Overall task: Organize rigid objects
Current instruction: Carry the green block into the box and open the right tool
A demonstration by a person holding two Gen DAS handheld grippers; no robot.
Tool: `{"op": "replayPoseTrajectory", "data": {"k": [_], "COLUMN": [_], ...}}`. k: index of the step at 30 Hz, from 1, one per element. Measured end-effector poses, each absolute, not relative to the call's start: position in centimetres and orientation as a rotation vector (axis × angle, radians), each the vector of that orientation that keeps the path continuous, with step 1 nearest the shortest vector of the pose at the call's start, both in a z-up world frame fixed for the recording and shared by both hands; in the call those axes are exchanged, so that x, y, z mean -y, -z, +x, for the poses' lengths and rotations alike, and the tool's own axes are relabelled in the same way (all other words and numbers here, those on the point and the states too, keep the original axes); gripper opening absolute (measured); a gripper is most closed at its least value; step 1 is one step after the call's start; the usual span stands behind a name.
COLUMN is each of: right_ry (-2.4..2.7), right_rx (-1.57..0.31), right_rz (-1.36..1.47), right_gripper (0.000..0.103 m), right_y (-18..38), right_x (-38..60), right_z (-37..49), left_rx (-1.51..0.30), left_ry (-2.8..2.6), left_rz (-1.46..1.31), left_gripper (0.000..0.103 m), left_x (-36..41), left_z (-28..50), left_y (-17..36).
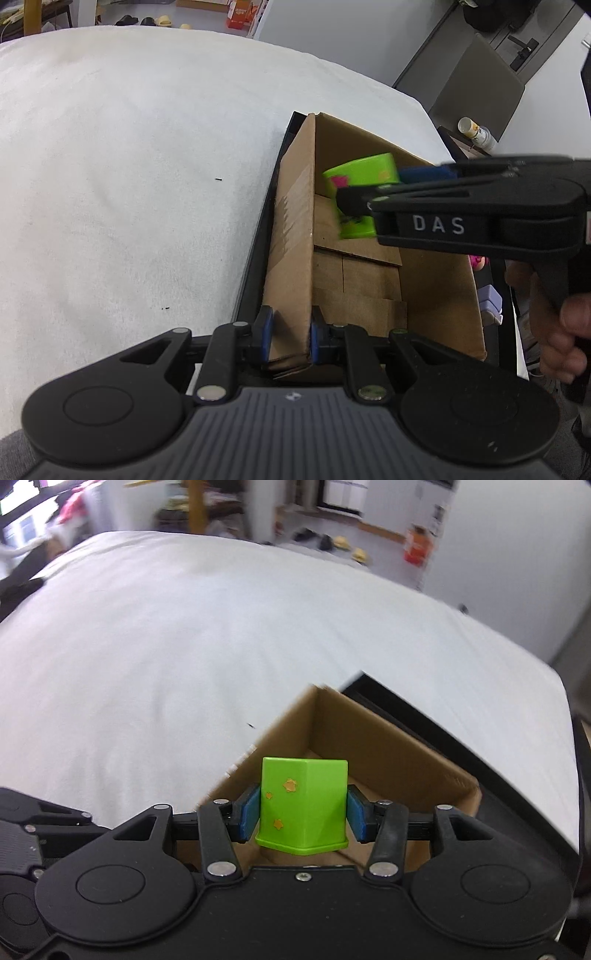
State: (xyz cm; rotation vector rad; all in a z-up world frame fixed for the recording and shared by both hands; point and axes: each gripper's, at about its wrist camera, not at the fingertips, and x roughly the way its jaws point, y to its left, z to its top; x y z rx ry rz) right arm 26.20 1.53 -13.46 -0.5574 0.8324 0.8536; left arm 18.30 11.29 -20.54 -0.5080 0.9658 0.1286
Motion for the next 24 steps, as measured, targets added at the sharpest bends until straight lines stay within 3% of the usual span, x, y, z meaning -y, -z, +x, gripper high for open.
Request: {"op": "replayPoseTrajectory", "data": {"k": [12,24], "right_ry": [-0.801,-0.723], "right_rx": [-0.829,-0.894], "right_rz": [-0.577,-0.506], "right_gripper": [0.054,0.067], "right_y": [12.8,10.0], "right_x": [0.1,5.0], "right_z": [25.9,26.2], "left_rx": [-0.969,-0.970], "left_ry": [-0.129,-0.132], "left_rz": [-0.509,-0.498], "left_gripper": [0.018,0.017], "left_x": [-11.2,-11.0], "left_z": [18.2,18.3], "left_y": [20.4,20.3]}}
